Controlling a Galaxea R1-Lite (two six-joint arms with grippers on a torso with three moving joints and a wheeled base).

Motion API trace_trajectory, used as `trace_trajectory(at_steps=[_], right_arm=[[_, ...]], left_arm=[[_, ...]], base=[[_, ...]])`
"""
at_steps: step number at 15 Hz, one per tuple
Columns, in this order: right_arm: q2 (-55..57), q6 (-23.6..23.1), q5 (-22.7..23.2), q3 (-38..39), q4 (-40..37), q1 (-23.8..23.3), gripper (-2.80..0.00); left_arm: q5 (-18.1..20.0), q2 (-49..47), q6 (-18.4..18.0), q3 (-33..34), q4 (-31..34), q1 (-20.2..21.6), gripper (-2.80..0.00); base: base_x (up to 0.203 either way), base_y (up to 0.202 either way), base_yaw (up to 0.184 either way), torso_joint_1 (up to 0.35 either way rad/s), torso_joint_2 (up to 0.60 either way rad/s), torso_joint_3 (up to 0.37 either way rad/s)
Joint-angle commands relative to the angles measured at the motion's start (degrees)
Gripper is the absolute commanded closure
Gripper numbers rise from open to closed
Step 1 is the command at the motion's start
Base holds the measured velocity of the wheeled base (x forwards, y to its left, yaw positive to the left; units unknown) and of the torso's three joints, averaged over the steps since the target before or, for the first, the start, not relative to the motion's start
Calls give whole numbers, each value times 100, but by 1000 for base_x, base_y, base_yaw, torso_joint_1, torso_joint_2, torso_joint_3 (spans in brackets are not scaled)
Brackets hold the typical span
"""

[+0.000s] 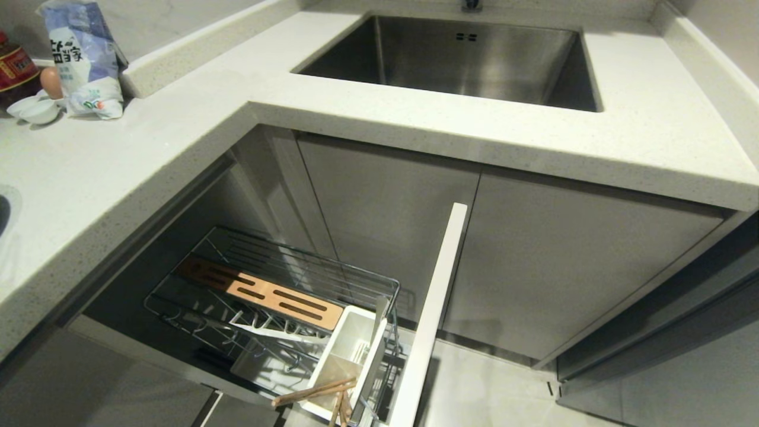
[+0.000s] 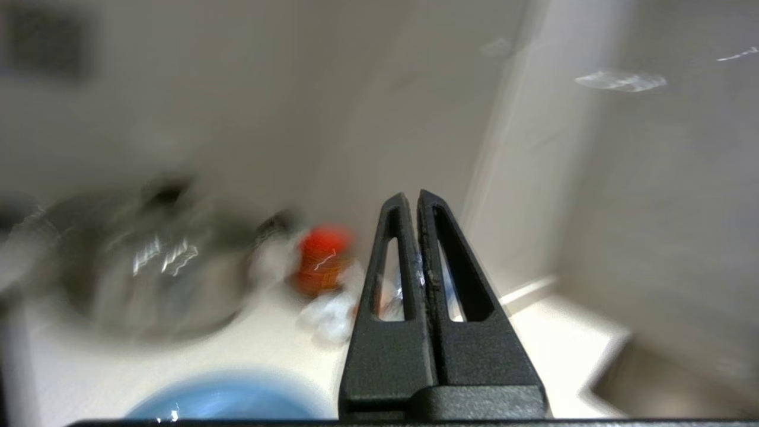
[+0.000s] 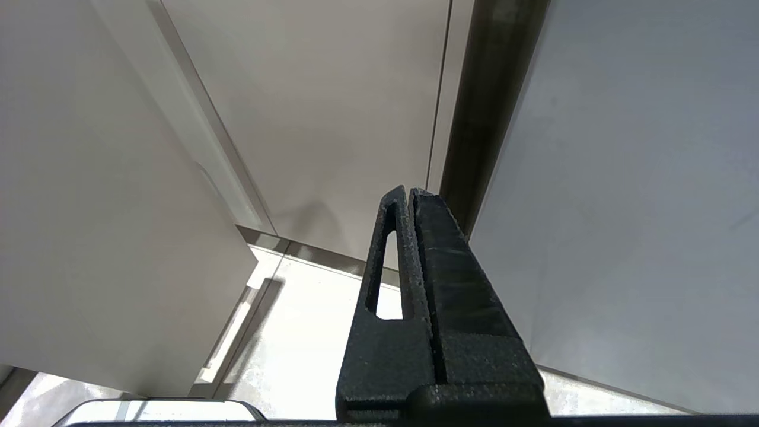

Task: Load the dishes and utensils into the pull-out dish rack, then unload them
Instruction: Take the chopsticks out of the cupboard

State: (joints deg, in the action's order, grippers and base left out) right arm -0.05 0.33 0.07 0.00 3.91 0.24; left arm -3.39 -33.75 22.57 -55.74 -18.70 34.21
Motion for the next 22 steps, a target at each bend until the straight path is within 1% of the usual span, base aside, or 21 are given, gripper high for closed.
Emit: trace_trajectory(at_steps=[1, 2, 3, 4, 5, 7, 8, 10, 12, 13, 14, 15, 16, 18, 20, 21, 22], right_arm=[[-4, 2, 1, 132, 4, 2, 0], [-4, 2, 1, 132, 4, 2, 0], [-4, 2, 1, 132, 4, 2, 0], [-4, 2, 1, 132, 4, 2, 0], [-4, 2, 1, 132, 4, 2, 0], [-4, 2, 1, 132, 4, 2, 0], [-4, 2, 1, 132, 4, 2, 0], [-4, 2, 1, 132, 4, 2, 0], [-4, 2, 1, 132, 4, 2, 0], [-4, 2, 1, 132, 4, 2, 0], [-4, 2, 1, 132, 4, 2, 0], [-4, 2, 1, 132, 4, 2, 0], [-4, 2, 1, 132, 4, 2, 0], [-4, 2, 1, 132, 4, 2, 0], [-4, 2, 1, 132, 4, 2, 0], [-4, 2, 1, 132, 4, 2, 0], [-4, 2, 1, 132, 4, 2, 0]], left_arm=[[205, -723, -29, -1456, 531, -473, 0], [299, -1082, -48, -2052, 908, -776, 0], [364, -1452, -56, -2514, 1310, -1200, 0], [387, -1729, -44, -2802, 1675, -1680, 0], [378, -1941, 3, -2868, 1993, -2135, 0], [353, -2204, 19, -2820, 2314, -3069, 0], [343, -2263, -57, -2698, 2445, -3612, 0], [274, -2418, -311, -2391, 2712, -4654, 0], [-11, -2676, -769, -2050, 3160, -5576, 0], [-197, -2841, -926, -1908, 3391, -5963, 0], [-398, -3055, -1049, -1783, 3732, -6283, 0], [-515, -3268, -1164, -1715, 4314, -6472, 0], [-554, -3465, -1228, -1688, 4758, -6601, 0], [-578, -3834, -1266, -1661, 5422, -6763, 0], [-568, -4182, -1245, -1632, 5890, -6877, 0], [-566, -4339, -1228, -1595, 6043, -6920, -280], [-562, -4487, -1226, -1553, 6193, -6937, -280]], base=[[0, 0, 0, 0, 0, 0], [0, 0, 0, 0, 0, 0], [0, 0, 0, 0, 0, 0], [0, 0, 0, 0, 0, 0], [0, 0, 0, 0, 0, 0], [0, 0, 0, 0, 0, 0], [0, 0, 0, 0, 0, 0], [0, 0, 0, 0, 0, 0], [0, 0, 0, 0, 0, 0], [0, 0, 0, 0, 0, 0], [0, 0, 0, 0, 0, 0], [0, 0, 0, 0, 0, 0], [0, 0, 0, 0, 0, 0], [0, 0, 0, 0, 0, 0], [0, 0, 0, 0, 0, 0], [0, 0, 0, 0, 0, 0], [0, 0, 0, 0, 0, 0]])
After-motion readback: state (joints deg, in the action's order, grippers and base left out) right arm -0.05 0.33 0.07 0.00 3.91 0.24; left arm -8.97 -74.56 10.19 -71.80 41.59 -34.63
